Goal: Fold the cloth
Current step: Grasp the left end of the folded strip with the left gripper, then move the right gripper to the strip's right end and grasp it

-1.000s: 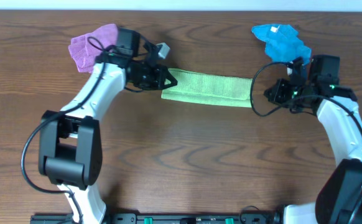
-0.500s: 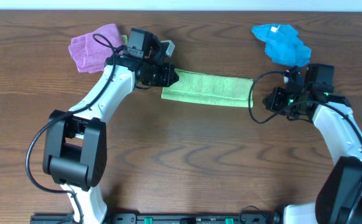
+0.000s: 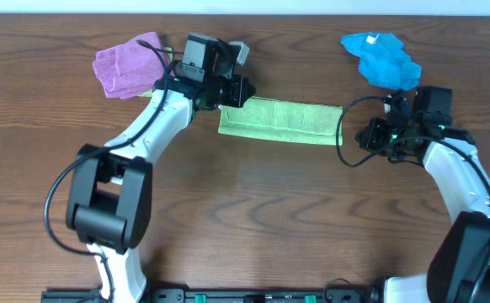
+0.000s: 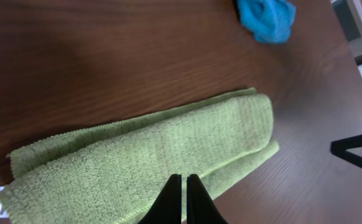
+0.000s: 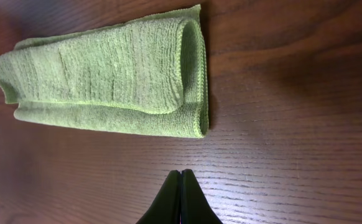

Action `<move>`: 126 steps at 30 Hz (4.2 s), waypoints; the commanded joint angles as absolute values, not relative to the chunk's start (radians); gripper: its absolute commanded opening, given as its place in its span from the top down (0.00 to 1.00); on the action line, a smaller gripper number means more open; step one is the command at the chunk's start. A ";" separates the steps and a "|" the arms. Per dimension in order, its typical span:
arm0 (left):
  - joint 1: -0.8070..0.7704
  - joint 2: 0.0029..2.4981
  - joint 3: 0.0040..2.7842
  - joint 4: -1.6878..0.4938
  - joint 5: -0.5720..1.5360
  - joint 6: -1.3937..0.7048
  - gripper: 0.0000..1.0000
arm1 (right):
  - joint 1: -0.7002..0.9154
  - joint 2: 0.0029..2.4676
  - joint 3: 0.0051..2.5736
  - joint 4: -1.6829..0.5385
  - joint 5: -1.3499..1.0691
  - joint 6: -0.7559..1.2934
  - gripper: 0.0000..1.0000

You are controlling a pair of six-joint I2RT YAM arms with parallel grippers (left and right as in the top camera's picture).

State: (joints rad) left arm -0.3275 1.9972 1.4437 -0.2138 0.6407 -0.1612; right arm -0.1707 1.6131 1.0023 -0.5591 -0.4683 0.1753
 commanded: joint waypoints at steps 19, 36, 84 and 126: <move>-0.312 2.134 1.443 -0.258 0.587 -0.158 0.94 | -0.175 1.616 0.999 -0.516 -0.644 0.187 0.98; -0.283 2.144 1.443 -0.316 0.517 -0.048 0.94 | -0.175 1.606 0.999 -0.503 -0.687 0.231 0.98; -0.302 2.186 1.443 -0.291 0.491 -0.056 0.94 | -0.260 1.811 0.735 -0.021 -0.897 0.390 0.01; -0.302 2.186 1.443 -0.309 0.498 -0.056 0.94 | -0.119 2.071 0.850 0.183 -0.775 0.441 0.13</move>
